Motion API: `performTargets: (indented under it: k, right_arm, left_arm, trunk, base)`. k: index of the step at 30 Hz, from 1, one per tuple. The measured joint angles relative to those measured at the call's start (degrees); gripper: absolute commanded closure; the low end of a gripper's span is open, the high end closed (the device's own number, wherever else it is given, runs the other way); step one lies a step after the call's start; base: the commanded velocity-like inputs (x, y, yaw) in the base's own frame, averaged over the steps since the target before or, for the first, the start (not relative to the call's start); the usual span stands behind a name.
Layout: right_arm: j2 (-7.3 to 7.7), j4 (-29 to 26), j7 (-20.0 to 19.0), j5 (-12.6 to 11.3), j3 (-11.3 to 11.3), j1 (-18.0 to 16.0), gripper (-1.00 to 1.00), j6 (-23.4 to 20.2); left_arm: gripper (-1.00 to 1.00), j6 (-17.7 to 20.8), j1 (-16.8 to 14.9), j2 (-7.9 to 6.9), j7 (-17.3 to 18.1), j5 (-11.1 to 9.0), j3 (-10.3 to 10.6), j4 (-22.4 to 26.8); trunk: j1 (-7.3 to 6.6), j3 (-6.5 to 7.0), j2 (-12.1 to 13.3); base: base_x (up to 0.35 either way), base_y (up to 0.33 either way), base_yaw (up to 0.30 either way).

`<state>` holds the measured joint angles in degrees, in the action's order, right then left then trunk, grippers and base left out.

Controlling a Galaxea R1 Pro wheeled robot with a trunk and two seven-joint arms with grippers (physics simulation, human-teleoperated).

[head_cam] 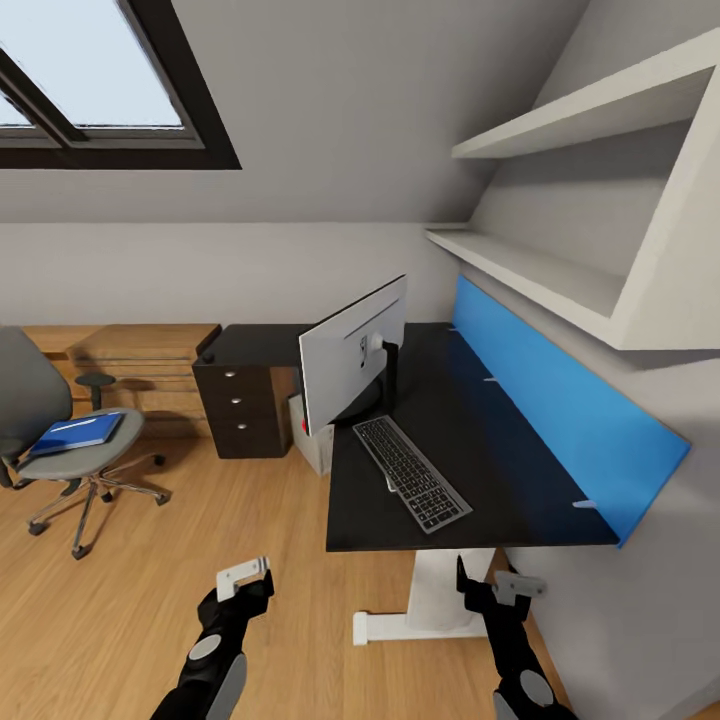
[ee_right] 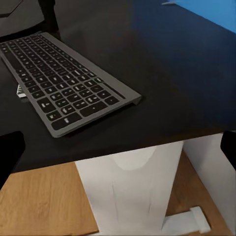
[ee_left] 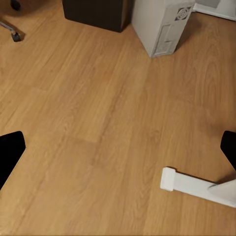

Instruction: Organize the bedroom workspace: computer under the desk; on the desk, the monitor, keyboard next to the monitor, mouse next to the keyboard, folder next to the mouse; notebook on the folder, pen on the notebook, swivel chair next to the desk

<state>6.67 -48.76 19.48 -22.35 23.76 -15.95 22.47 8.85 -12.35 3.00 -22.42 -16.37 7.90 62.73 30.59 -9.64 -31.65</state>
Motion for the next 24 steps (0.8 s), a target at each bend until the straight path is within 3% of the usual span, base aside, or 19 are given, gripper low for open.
performTargets:
  k: [11,12,14,17,21,22,24]
  right_arm:
    - [0.39,-3.3,0.0,0.0,0.0,1.5,-1.0,-0.4]
    - [0.5,-8.3,0.0,0.3,-0.2,1.6,-1.0,-0.9]
    - [0.5,-10.5,0.1,0.1,-0.4,1.6,-1.0,-1.4]
    - [0.45,-14.5,0.1,0.1,-1.5,1.6,-1.0,-4.2]
    - [0.23,-18.8,-0.1,0.0,-6.1,1.3,-1.0,-11.9]
    - [0.13,-19.6,-0.3,-0.2,-7.7,1.1,-1.0,-15.6]
    - [-0.09,-20.1,-0.4,-0.3,-8.8,0.3,-1.0,-19.1]
  left_arm:
    - [-1.0,0.1,0.0,-0.18,-0.2,0.1,-0.1,0.3]
    - [-1.0,0.1,0.0,-0.29,-0.2,0.1,-0.1,0.2]
    - [-1.0,0.1,0.0,-0.31,-0.2,0.1,-0.1,0.2]
    - [-1.0,0.1,0.0,-0.33,-0.2,0.2,-0.1,0.2]
    - [-1.0,0.2,0.0,-0.34,-0.2,0.2,-0.1,0.1]
    - [-1.0,0.2,0.0,-0.34,-0.2,0.2,0.0,-0.1]
    - [-1.0,0.1,0.0,-0.34,-0.2,0.2,0.0,-0.3]
  trunk:
    - [0.0,0.0,0.0]
    - [0.0,0.01,0.0]
    - [-0.01,0.0,0.0]
    - [-0.02,0.0,0.0]
    - [-0.03,0.0,0.0]
    - [-0.03,0.0,0.0]
    - [-0.03,0.0,0.0]
  base:
    - [0.003,0.0,0.0]
    - [0.073,0.0,0.0]
    - [0.157,0.0,0.0]
    - [0.244,0.0,0.0]
    - [0.295,0.0,0.0]
    - [0.312,0.0,0.0]
    - [0.317,0.0,0.0]
